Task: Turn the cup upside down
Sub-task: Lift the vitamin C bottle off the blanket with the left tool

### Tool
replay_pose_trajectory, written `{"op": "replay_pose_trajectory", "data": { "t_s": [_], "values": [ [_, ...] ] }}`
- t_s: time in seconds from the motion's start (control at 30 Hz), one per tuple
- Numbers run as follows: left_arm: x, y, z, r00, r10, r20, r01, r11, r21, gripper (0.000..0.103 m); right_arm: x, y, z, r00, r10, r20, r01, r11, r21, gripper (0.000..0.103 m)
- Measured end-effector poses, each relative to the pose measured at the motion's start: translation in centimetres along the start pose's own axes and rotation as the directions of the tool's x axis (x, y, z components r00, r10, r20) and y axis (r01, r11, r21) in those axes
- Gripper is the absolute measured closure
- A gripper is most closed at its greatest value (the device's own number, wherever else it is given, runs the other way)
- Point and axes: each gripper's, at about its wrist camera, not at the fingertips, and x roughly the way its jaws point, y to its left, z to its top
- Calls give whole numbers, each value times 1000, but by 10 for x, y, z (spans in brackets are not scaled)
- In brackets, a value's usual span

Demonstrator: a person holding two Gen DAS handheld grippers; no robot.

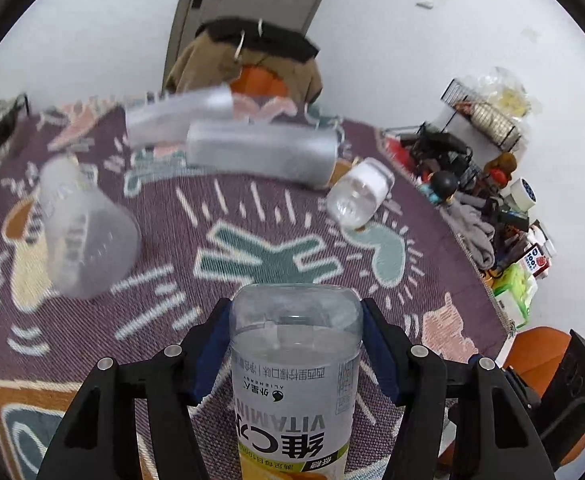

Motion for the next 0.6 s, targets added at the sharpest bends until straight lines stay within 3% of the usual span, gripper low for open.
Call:
{"op": "replay_pose_trajectory", "data": {
  "t_s": [0.13,0.33,0.6],
  "values": [
    [-17,-11,2,990,67,125,-74,996,56,39,0,-1,0,1000,-4,-3,4,1000,2,8],
    [-22,-32,1,948,84,306,-141,976,168,39,0,0,0,1000,-7,-2,7,1000,-8,8],
    [6,-38,3,930,85,359,-166,965,202,38,2,-8,0,1000,-28,-5,28,1000,10,8]
  ]
}}
